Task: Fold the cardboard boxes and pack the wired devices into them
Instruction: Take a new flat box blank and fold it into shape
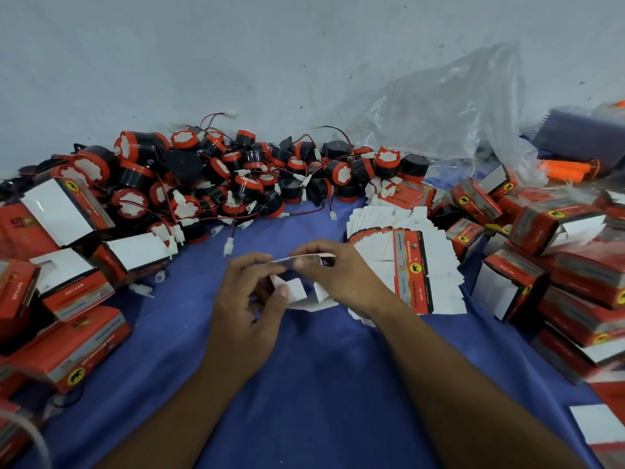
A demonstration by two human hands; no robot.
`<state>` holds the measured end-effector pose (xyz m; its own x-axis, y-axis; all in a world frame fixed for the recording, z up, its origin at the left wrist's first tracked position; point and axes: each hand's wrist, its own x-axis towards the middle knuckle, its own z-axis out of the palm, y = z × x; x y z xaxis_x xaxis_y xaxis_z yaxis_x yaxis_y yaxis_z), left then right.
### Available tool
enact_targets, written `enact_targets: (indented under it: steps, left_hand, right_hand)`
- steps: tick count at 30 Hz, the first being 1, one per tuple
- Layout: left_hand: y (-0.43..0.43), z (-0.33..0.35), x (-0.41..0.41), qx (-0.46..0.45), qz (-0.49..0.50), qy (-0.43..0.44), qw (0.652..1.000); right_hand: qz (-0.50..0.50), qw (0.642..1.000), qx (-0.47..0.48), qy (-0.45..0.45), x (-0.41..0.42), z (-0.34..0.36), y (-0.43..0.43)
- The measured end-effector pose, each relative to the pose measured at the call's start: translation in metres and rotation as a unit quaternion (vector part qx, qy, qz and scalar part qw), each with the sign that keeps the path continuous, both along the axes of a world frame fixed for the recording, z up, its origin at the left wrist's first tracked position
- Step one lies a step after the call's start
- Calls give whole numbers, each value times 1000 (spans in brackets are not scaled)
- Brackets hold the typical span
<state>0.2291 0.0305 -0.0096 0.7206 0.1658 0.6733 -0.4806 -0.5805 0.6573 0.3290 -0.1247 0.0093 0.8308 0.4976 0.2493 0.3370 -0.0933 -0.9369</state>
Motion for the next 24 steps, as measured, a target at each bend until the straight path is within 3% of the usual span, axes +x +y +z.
enact_targets:
  steps: [5, 9, 15, 19, 24]
  left_hand:
    - [0, -3, 5, -172, -52, 81, 980]
    - [6, -6, 10, -113, -4, 111, 987]
    - [9, -5, 11, -79, -28, 151, 985]
    - [5, 0, 6, -39, -32, 103, 993]
    - [3, 4, -4, 37, -170, 7, 985]
  right_hand:
    - [96, 991, -29, 92, 0, -6, -4]
    - [149, 979, 10, 139, 4, -9, -9]
    - [67, 991, 28, 110, 5, -14, -4]
    - [28, 990, 55, 126, 1, -10, -1]
    - [101, 969, 41, 221, -5, 6, 3]
